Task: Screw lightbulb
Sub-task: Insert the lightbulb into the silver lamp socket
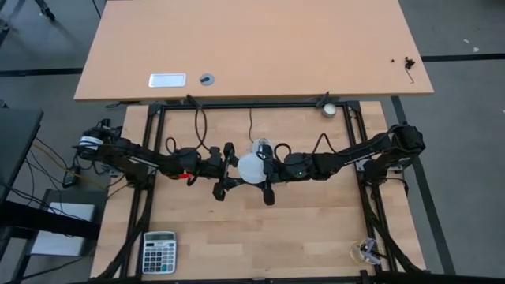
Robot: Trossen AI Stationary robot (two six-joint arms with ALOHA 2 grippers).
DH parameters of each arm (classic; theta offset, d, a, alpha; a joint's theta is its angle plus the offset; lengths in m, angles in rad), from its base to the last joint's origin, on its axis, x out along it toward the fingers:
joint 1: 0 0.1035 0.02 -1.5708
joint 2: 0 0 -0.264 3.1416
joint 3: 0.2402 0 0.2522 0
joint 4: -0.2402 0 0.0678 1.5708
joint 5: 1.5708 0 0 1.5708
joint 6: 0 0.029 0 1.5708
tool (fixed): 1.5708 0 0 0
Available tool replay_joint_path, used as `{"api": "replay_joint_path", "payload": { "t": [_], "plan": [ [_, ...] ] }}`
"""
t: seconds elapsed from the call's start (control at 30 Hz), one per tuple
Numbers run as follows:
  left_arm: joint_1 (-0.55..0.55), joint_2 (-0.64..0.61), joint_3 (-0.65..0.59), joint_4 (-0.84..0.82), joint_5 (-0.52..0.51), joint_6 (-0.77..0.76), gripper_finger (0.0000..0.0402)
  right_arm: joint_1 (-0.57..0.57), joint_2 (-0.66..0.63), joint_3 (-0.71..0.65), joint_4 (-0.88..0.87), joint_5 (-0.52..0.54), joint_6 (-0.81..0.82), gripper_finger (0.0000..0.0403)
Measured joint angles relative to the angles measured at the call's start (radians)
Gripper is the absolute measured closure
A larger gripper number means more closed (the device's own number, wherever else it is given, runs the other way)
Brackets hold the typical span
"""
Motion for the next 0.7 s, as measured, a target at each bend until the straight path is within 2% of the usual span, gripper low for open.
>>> {"api": "replay_joint_path", "payload": {
  "t": [0.27, 0.47, 0.6, 0.7],
  "plan": [
    [-0.001, 0.002, 0.034, -0.055, -0.01, -0.002, 0.0152, -0.014, 0.004, 0.002, -0.03, 0.003, 0.027, 0.0237],
    [0.002, 0.0, 0.136, -0.301, -0.021, 0.061, 0.0153, -0.02, 0.005, 0.002, -0.075, 0.0, 0.056, 0.0237],
    [0.002, 0.002, 0.154, -0.331, -0.037, 0.102, 0.0168, -0.02, 0.003, 0.002, -0.101, 0.003, 0.058, 0.0235],
    [0.008, 0.002, 0.154, -0.313, -0.036, 0.105, 0.0194, -0.017, -0.005, 0.002, -0.107, 0.011, 0.06, 0.0226]
  ]
}}
